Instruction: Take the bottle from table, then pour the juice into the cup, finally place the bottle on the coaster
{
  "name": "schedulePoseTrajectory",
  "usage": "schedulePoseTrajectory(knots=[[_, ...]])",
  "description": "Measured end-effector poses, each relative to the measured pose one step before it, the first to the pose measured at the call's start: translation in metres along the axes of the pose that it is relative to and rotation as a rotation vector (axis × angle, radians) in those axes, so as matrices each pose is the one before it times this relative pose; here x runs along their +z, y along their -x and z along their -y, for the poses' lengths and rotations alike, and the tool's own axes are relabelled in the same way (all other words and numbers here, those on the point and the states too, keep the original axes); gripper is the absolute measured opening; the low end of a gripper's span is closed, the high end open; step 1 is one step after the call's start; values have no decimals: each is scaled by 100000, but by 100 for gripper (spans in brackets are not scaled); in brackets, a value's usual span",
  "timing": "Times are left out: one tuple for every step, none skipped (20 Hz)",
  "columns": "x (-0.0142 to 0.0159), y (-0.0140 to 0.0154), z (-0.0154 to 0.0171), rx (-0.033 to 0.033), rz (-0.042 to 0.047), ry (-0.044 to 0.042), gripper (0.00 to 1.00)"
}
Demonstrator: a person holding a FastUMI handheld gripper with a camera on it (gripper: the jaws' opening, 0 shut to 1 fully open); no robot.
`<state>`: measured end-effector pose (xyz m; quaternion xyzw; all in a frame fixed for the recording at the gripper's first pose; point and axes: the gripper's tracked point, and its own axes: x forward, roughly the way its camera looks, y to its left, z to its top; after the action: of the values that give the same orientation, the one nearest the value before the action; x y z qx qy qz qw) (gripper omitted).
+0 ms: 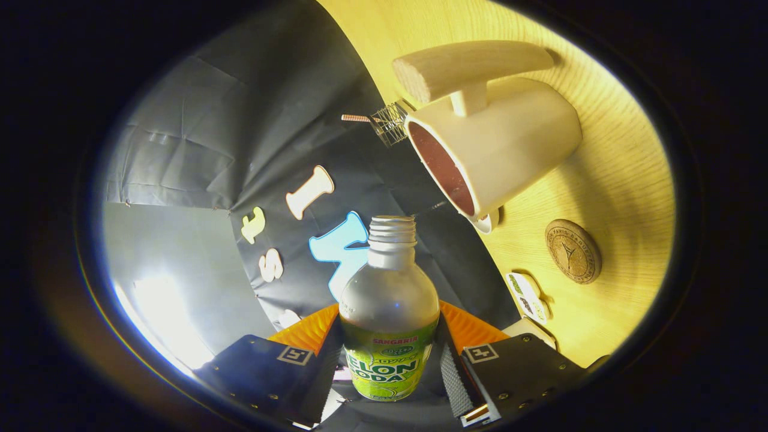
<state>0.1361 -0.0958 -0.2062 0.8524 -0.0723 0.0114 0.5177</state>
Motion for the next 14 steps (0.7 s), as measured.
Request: schedulePoseTrajectory(knots=[[34, -48, 60, -2, 34, -405, 77], [-20, 17, 17, 165, 52, -443, 77], [-78, 97, 52, 212, -204, -236, 76], [-131, -32, 1, 254, -305, 114, 76], [-18, -209, 18, -15, -468, 506, 76], [-81, 16, 156, -265, -178, 419, 76], [32, 19, -111, 132, 95, -30, 76], [49, -42, -19, 104, 39, -313, 76], [-76, 3, -8, 76, -41, -222, 77], [-38, -14, 84, -88, -114, -13, 76], [-96, -25, 26, 22, -192, 74, 76], [2, 22, -42, 445, -14, -118, 77], [-50, -57, -157, 518, -279, -27, 76], [23, 44, 62, 105, -175, 294, 77]])
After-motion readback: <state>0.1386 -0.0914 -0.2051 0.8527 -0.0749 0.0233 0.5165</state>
